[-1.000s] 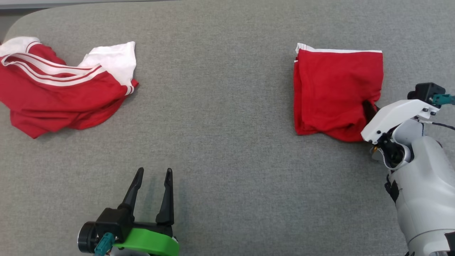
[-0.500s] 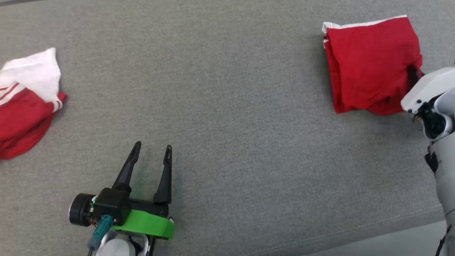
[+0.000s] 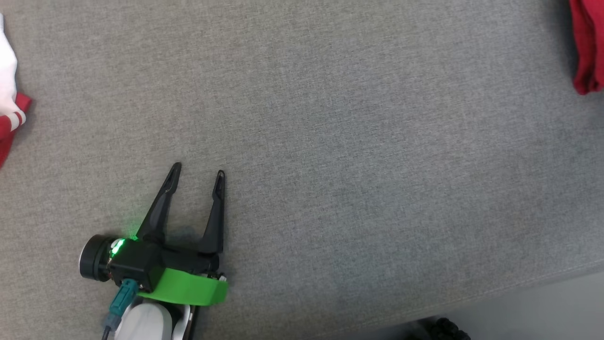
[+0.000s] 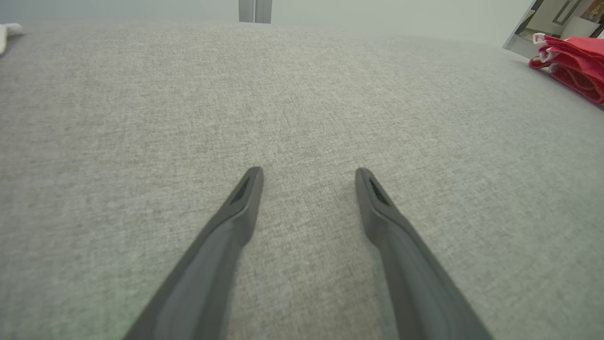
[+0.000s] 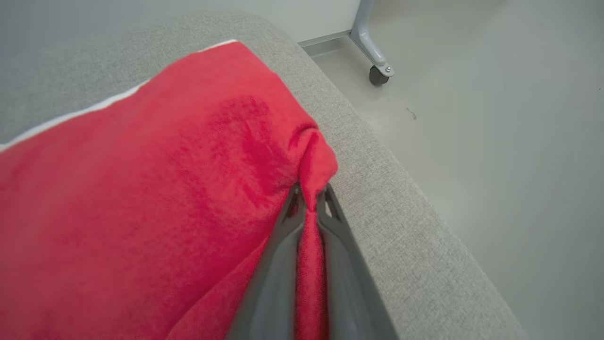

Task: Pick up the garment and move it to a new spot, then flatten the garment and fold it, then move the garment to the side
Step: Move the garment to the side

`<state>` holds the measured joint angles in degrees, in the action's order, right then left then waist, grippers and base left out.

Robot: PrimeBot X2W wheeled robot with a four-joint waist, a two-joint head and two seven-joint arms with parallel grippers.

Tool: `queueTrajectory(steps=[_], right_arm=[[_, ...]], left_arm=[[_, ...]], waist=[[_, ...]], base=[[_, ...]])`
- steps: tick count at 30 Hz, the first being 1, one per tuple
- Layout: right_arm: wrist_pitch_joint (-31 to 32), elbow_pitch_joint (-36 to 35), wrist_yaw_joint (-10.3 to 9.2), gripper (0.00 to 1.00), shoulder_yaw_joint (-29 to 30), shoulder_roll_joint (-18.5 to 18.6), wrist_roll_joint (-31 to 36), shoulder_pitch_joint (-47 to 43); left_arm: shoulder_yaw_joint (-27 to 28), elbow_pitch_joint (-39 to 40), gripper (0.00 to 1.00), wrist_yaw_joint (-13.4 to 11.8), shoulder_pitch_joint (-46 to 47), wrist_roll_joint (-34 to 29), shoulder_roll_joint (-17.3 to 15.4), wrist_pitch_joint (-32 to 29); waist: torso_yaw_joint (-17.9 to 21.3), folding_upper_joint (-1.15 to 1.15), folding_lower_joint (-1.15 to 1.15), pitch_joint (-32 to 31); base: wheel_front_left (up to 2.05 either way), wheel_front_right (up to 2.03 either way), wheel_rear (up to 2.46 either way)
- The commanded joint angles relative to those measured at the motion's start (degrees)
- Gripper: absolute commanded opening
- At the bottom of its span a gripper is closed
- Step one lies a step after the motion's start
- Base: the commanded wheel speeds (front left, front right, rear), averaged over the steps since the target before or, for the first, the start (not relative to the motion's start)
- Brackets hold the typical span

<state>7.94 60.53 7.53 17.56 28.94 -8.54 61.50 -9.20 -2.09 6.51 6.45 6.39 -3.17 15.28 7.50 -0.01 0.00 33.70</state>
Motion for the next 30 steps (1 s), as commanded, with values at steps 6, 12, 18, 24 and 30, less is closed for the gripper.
queueTrajectory(steps=[6,12,18,24,30], right_arm=[[-6.0,0.4,-0.09,1.0,4.3,1.2,10.7,2.1],[-12.9,-2.4,-0.09,1.0,4.1,-2.7,16.2,-0.1],[-19.6,-5.6,-0.09,1.0,-1.3,-6.6,14.1,-7.2],[-22.4,-13.1,-0.09,1.0,-7.5,-9.3,8.5,-20.4],[-23.2,-27.2,-0.1,1.0,-11.0,-11.9,0.8,-38.3]], left_arm=[[0.8,-0.7,1.0,-0.4,1.5,0.3,-0.2,-0.2],[0.3,-1.2,1.0,-0.8,0.7,1.6,0.1,-0.2],[-1.2,-1.9,1.0,-2.5,-2.8,5.2,0.2,-0.1],[-2.6,-2.5,1.0,-4.6,-7.9,8.2,0.2,-0.1],[-1.6,-3.2,1.0,-5.1,-11.9,9.1,0.2,-0.1]], waist=[[-1.4,0.01,0.0,-0.7],[-1.4,0.01,0.0,-6.4],[-2.8,0.01,0.0,-15.5],[-5.2,0.01,0.0,-24.3],[-7.5,0.01,0.0,-30.5]], base=[[0.0,0.0,0.0],[0.0,0.0,0.0],[0.0,0.0,0.0],[0.0,0.0,0.0],[0.0,0.0,0.0]])
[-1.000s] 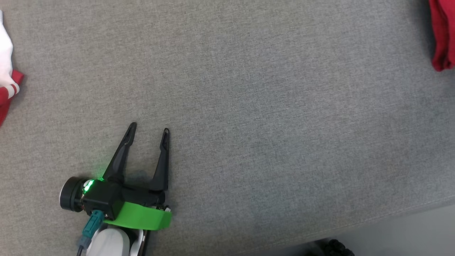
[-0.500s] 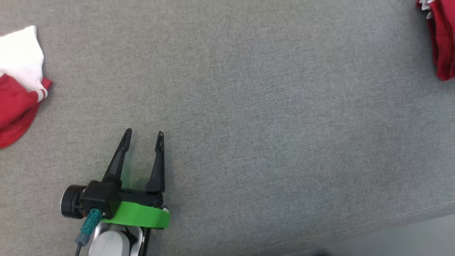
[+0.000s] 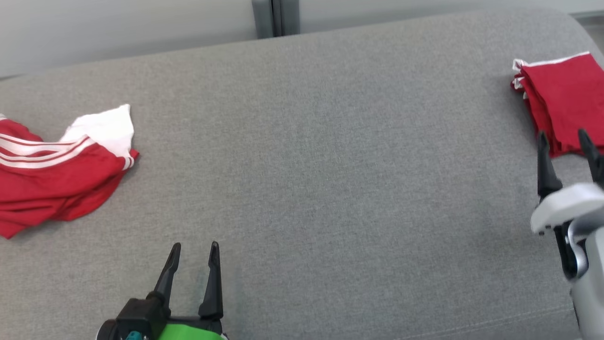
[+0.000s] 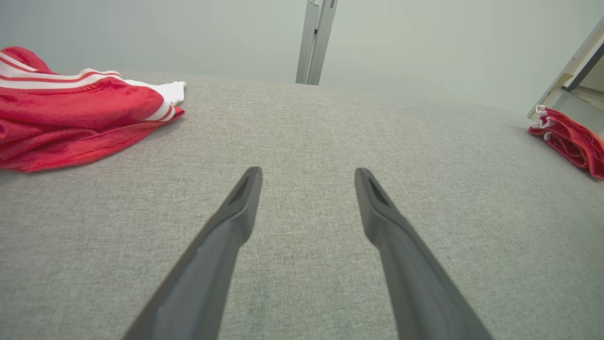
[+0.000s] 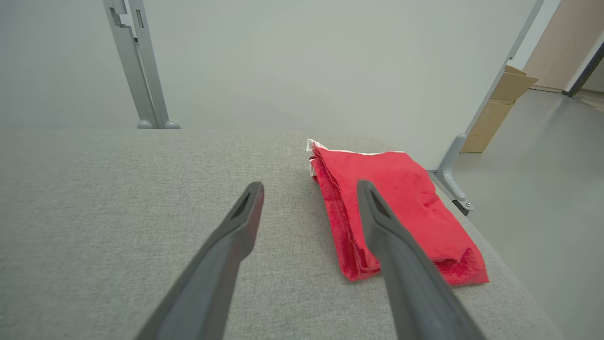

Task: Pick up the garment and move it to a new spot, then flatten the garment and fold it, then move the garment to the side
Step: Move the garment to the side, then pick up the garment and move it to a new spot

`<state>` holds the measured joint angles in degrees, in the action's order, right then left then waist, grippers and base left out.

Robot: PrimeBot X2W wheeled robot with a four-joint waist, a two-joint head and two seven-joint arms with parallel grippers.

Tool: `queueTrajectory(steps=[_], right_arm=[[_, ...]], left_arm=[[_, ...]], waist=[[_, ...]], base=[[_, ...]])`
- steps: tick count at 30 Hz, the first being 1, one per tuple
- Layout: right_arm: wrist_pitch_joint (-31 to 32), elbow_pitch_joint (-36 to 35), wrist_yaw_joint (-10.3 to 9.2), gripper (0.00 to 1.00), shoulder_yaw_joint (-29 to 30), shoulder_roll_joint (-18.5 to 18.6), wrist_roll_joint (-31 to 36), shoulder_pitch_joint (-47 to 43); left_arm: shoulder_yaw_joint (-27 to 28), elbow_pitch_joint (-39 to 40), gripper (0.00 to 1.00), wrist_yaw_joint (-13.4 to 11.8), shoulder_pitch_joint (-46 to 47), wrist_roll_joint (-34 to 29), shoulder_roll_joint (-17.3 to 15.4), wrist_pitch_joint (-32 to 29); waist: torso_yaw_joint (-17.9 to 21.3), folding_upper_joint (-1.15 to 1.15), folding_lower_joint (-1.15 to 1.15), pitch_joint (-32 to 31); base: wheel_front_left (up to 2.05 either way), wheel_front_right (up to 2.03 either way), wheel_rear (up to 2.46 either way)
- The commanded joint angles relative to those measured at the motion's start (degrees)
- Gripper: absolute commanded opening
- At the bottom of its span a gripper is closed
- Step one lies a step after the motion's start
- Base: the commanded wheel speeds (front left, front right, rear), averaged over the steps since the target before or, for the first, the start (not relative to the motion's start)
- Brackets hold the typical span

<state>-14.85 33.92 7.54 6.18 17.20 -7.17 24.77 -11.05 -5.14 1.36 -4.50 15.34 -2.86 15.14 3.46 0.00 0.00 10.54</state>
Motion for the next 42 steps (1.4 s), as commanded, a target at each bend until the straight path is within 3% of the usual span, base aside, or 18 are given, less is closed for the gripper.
queueTrajectory(steps=[1,6,12,21,30,36,42], right_arm=[[-0.3,-2.6,-0.1,1.0,0.7,-0.6,-1.0,-3.4],[-0.3,-15.0,-0.11,1.0,0.0,-4.8,-0.6,-18.7],[-0.3,-21.1,-0.11,1.0,-0.5,-8.4,0.7,-28.4],[-0.3,-24.1,-0.11,1.0,-1.8,-12.1,1.6,-31.8],[-0.3,-24.4,-0.11,1.0,-2.3,-12.6,2.0,-31.5],[-0.3,-25.3,-0.1,1.0,-2.4,-12.7,1.4,-32.8],[-0.3,-27.0,-0.1,1.0,-4.8,-13.4,0.3,-32.8]], left_arm=[[0.5,-0.3,1.0,0.2,-1.4,0.0,-0.1,0.0],[2.6,-1.8,1.0,1.3,-3.4,-1.1,-0.1,0.0],[4.4,-3.0,1.0,2.2,-4.0,-0.8,-0.1,0.0],[5.6,-5.6,1.0,2.4,-4.5,-1.2,-0.1,0.0],[5.3,-6.4,1.0,2.7,-3.9,-1.3,-0.1,0.0],[4.4,-6.3,1.0,2.5,-3.6,-1.4,-0.1,0.0],[4.3,-6.0,1.0,2.3,-4.2,-1.6,-0.1,0.0]], waist=[[-3.6,0.0,0.0,-7.8],[-4.5,0.0,0.0,-10.7],[-4.4,0.0,0.0,-12.0],[-4.3,0.0,0.0,-12.4],[-5.4,0.0,0.0,-12.4],[-9.7,0.0,0.0,-12.7],[-18.7,0.0,0.0,-12.8]], base=[[0.0,0.0,0.0],[0.0,0.0,0.0],[0.0,0.0,0.0],[0.0,0.0,0.0],[0.0,0.0,0.0],[0.0,0.0,0.0],[0.0,0.0,0.0]])
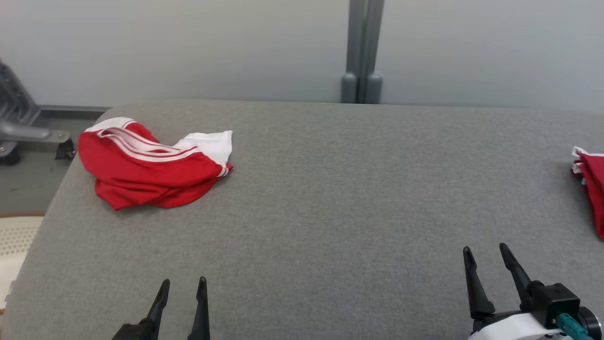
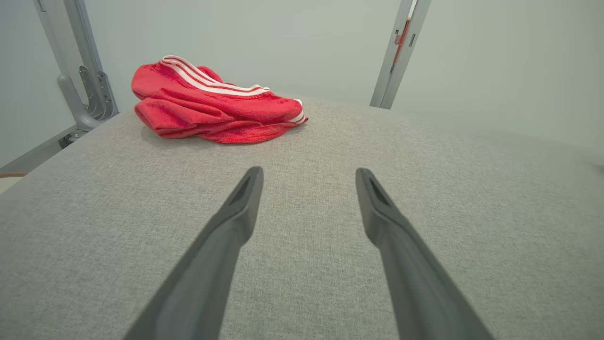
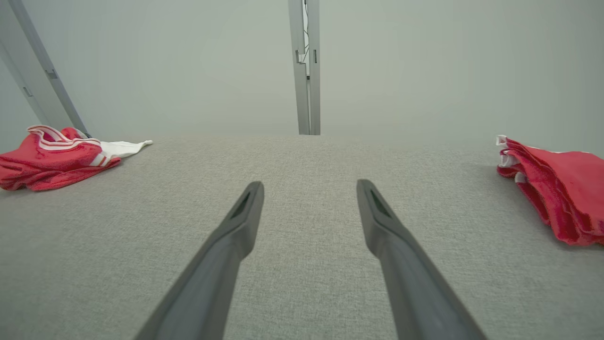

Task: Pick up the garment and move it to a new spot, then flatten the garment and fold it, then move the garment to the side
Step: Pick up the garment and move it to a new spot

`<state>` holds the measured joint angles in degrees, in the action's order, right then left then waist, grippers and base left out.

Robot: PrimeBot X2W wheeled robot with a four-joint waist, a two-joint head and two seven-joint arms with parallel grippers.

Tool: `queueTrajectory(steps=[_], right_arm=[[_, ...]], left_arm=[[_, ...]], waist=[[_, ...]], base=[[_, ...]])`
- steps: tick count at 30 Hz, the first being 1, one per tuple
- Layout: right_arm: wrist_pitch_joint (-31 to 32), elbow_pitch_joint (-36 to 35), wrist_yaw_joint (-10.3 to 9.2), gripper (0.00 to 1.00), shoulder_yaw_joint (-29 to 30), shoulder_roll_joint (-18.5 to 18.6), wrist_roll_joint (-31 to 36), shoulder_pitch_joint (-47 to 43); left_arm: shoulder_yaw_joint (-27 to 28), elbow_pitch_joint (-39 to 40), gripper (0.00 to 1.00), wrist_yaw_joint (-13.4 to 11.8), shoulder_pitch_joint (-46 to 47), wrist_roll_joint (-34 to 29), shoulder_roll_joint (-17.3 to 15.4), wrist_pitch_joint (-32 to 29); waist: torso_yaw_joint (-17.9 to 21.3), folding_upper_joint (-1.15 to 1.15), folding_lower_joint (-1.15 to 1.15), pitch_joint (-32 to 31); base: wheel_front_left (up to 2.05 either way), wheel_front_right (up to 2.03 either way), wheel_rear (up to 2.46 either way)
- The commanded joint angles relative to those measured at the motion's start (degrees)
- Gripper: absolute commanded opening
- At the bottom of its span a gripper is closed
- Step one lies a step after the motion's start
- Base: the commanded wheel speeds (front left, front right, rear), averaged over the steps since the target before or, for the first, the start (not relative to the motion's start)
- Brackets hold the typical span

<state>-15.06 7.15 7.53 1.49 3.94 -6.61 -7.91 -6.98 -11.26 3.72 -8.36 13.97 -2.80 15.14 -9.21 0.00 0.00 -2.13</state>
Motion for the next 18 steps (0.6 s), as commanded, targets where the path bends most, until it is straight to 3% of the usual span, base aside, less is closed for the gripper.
queueTrajectory(steps=[1,5,9,15,18], right_arm=[[-0.1,-0.4,-0.1,1.0,-0.6,-0.2,-0.3,0.2],[-0.1,0.1,-0.1,1.0,-3.4,-0.3,-0.6,1.5],[-0.1,0.8,-0.09,1.0,-5.5,-0.4,-0.9,1.9],[-0.1,1.0,-0.1,1.0,-7.3,0.0,-1.0,1.7],[-0.1,-0.3,-0.09,1.0,-7.1,1.4,-0.6,3.7]], left_arm=[[0.4,0.3,1.0,-0.2,-0.7,-0.2,-0.2,0.0],[1.1,0.9,1.0,-0.5,-2.1,0.2,-0.2,0.0],[2.2,1.4,1.0,-0.9,-3.6,0.8,-0.2,0.0],[1.4,2.4,1.0,-1.2,-3.3,1.9,-0.2,0.0],[-0.6,2.7,1.0,-0.7,0.8,2.2,-0.1,0.0]], waist=[[-7.7,0.0,0.0,-0.1],[-12.7,0.0,0.0,0.0],[-14.8,0.0,0.0,-0.1],[-13.3,0.0,0.0,1.4],[-11.0,0.0,0.0,5.5]], base=[[0.0,0.0,0.0],[0.0,0.0,0.0],[0.0,0.0,0.0],[0.0,0.0,0.0],[0.0,0.0,0.0]])
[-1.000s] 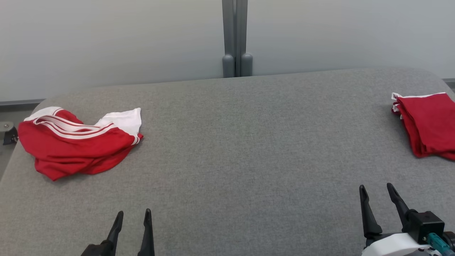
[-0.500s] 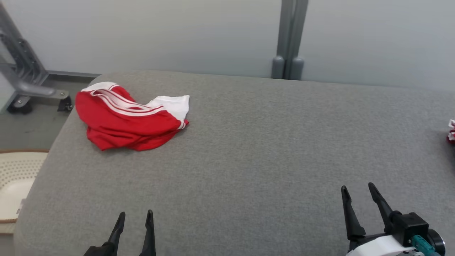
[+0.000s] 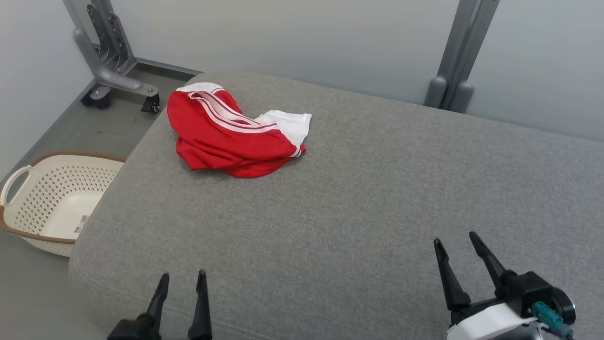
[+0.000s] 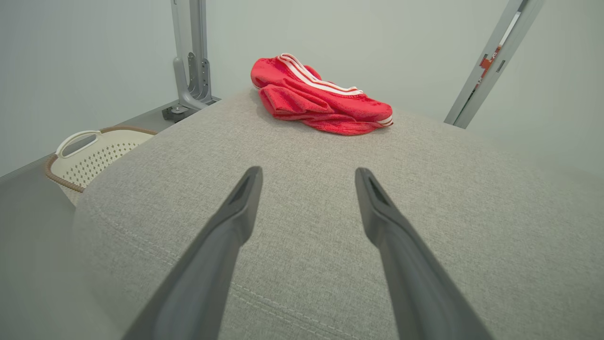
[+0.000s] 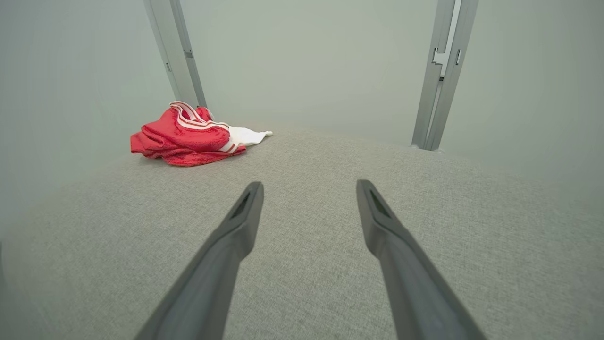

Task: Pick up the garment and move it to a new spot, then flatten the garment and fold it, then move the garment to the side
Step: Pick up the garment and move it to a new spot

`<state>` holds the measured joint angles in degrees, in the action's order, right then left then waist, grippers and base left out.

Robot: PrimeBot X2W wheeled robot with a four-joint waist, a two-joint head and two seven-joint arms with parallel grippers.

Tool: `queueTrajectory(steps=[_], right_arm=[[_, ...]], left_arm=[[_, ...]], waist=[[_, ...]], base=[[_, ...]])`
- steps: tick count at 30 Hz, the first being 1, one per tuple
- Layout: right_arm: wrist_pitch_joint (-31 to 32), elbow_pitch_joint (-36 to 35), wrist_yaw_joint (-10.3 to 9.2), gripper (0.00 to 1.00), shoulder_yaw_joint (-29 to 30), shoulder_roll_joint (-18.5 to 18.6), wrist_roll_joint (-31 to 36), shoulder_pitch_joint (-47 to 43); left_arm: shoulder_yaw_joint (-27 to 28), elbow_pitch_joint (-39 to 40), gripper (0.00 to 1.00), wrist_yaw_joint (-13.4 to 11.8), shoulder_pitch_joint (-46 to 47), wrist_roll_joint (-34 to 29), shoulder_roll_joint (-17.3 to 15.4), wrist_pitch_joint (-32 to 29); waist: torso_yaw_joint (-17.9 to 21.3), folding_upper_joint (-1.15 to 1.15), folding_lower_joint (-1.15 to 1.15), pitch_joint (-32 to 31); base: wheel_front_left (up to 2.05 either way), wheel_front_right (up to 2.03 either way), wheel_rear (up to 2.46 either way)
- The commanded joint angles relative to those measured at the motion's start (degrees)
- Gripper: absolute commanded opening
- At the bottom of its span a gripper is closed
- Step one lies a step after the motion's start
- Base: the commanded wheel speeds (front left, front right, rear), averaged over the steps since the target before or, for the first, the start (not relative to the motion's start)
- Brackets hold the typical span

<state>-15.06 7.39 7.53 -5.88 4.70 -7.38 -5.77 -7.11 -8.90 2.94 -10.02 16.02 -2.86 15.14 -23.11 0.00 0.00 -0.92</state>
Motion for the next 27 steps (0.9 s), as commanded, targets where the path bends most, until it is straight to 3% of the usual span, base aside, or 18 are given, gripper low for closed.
queueTrajectory(steps=[1,5,9,14,20,26,27], right_arm=[[-0.1,-0.9,-0.09,1.0,0.4,1.2,0.2,2.2],[-0.1,-2.4,-0.09,1.0,0.6,4.5,0.2,5.7],[-0.1,-4.3,-0.09,1.0,0.6,7.7,0.2,10.3],[-0.1,-5.3,-0.09,1.0,-1.0,9.9,-0.1,14.1],[-0.1,-5.9,-0.09,1.0,-2.9,11.2,-0.8,16.8],[-0.1,-5.4,-0.09,1.0,-4.4,11.1,-1.2,17.9],[-0.1,-5.4,-0.09,1.0,-4.6,11.1,-1.3,18.1]], left_arm=[[-1.3,0.0,1.0,0.3,4.0,0.2,-0.1,0.0],[-5.9,-6.2,1.0,1.3,14.0,0.2,-0.1,0.0],[-10.2,-15.9,1.0,2.7,29.7,0.3,-0.1,-2.2],[-13.3,-27.2,1.0,4.1,45.3,-0.1,-1.3,-5.8],[-13.9,-40.2,1.0,4.5,56.8,0.4,-4.0,-6.0],[-14.4,-51.5,1.0,3.7,61.9,-0.7,-5.8,-6.2],[-14.6,-52.7,0.86,3.3,62.5,-0.9,-6.2,-6.2]], waist=[[3.6,0.0,0.0,5.7],[6.7,0.0,0.0,13.4],[9.8,0.0,0.0,22.1],[12.9,0.0,0.0,28.0],[15.7,0.0,0.0,30.5],[17.2,0.0,0.0,30.1],[17.3,0.0,0.0,30.0]], base=[[0.0,0.0,0.0],[0.0,0.0,0.0],[0.0,0.0,0.0],[0.0,0.0,0.0],[0.0,0.0,0.0],[0.0,0.0,0.0],[0.0,0.0,0.0]])
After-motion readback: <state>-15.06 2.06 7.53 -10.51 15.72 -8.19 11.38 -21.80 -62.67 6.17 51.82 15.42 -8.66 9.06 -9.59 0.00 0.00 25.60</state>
